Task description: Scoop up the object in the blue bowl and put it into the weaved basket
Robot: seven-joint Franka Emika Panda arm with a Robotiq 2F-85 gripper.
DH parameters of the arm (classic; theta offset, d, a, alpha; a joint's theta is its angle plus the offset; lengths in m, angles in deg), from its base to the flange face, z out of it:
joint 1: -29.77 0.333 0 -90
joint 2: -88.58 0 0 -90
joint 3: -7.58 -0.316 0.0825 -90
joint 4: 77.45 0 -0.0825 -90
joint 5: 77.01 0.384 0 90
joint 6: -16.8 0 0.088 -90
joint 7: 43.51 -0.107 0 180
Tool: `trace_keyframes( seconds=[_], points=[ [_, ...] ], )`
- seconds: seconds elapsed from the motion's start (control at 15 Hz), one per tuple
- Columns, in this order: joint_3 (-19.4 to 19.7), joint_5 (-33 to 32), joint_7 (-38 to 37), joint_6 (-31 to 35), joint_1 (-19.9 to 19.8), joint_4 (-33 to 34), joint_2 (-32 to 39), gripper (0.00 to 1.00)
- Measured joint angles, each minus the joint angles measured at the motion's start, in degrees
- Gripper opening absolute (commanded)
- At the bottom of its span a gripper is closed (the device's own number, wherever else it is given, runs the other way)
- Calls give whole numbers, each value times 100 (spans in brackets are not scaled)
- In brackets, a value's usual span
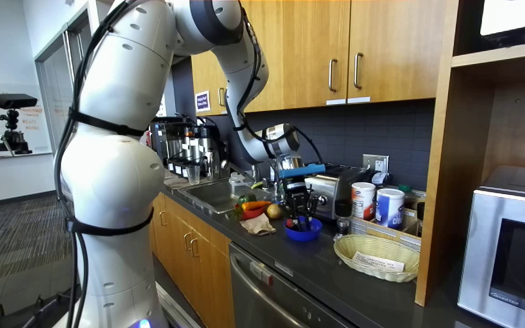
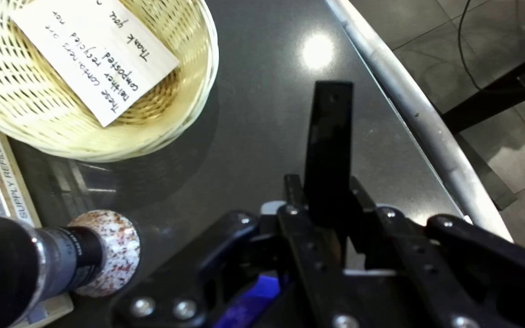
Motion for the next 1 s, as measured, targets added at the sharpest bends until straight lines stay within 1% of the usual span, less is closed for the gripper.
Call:
trace_keyframes(
  seconds=[0.4, 1.0],
  points=[
    [-6, 20, 30, 0, -12, 101, -28, 6],
    [-2, 440, 405, 5, -237, 114, -261, 6]
  ],
)
